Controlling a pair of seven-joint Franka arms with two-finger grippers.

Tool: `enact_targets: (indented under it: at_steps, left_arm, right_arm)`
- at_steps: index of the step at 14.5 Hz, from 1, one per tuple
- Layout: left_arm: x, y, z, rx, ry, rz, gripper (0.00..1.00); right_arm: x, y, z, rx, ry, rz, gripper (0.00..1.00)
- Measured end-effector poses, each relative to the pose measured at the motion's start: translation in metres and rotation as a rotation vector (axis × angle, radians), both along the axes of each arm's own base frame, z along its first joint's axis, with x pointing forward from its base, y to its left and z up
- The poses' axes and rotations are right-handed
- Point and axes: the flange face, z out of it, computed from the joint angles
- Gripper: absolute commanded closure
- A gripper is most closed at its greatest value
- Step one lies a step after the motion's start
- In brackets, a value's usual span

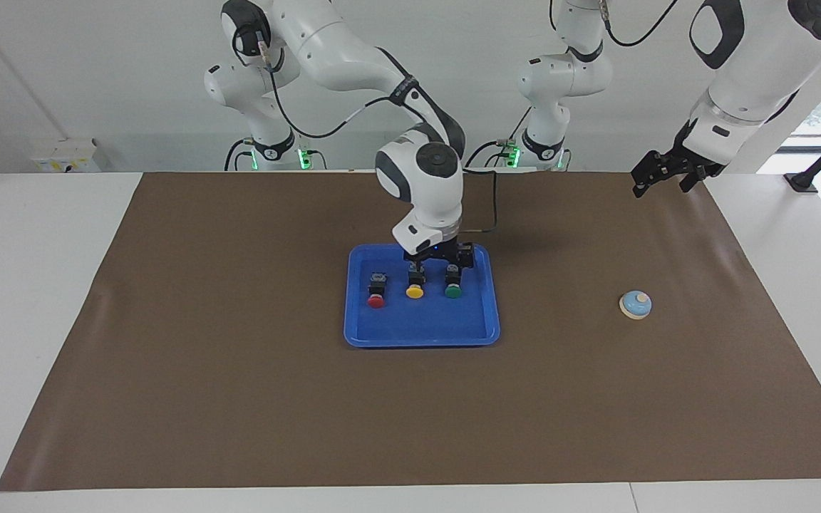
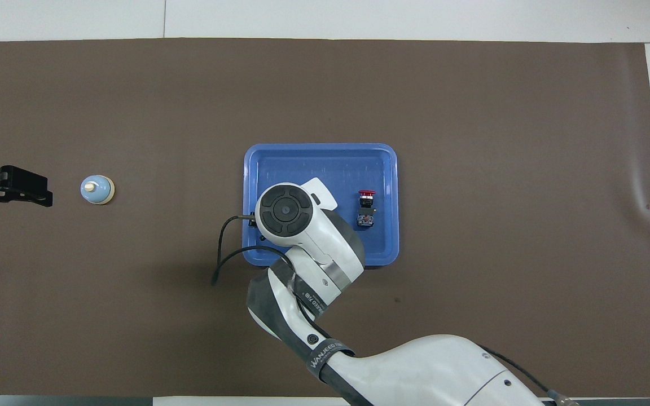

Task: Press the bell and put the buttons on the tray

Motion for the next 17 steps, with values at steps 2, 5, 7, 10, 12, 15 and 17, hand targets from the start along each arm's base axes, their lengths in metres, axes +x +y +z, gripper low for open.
enact_targets:
  at_steps: [2,5,7,10,12,15,17]
  left_arm:
    - [0.0,0.0,0.0,0.0,0.0,0.0,0.0]
    - [0.0,0.0,0.0,0.0,0.0,0.0,0.0]
    - [0.0,0.0,0.0,0.0,0.0,0.0,0.0]
    - [0.0,0.0,0.0,0.0,0.0,0.0,0.0]
    - [0.0,0.0,0.0,0.0,0.0,0.0,0.0]
    - [0.0,0.0,0.0,0.0,0.0,0.0,0.0]
    - [0.0,0.0,0.0,0.0,0.0,0.0,0.0]
  right_arm:
    - [0.03,-0.078,0.053,-0.01,0.009,-0.04,0.0]
    - [0.049,-0.189,0.11,-0.02,0.029,0.03,0.0]
    - [0.05,-0.244,0.129,-0.024,0.055,0.088,0.0]
    - [0.045,-0.315,0.148,-0.018,0.1,0.182,0.0]
    - [0.036,-0.352,0.165,-0.008,0.115,0.229,0.0]
    - [0.013,-0.38,0.199,-0.003,0.117,0.25,0.0]
    - [-0.002,-0.383,0.221,-0.005,0.105,0.249,0.0]
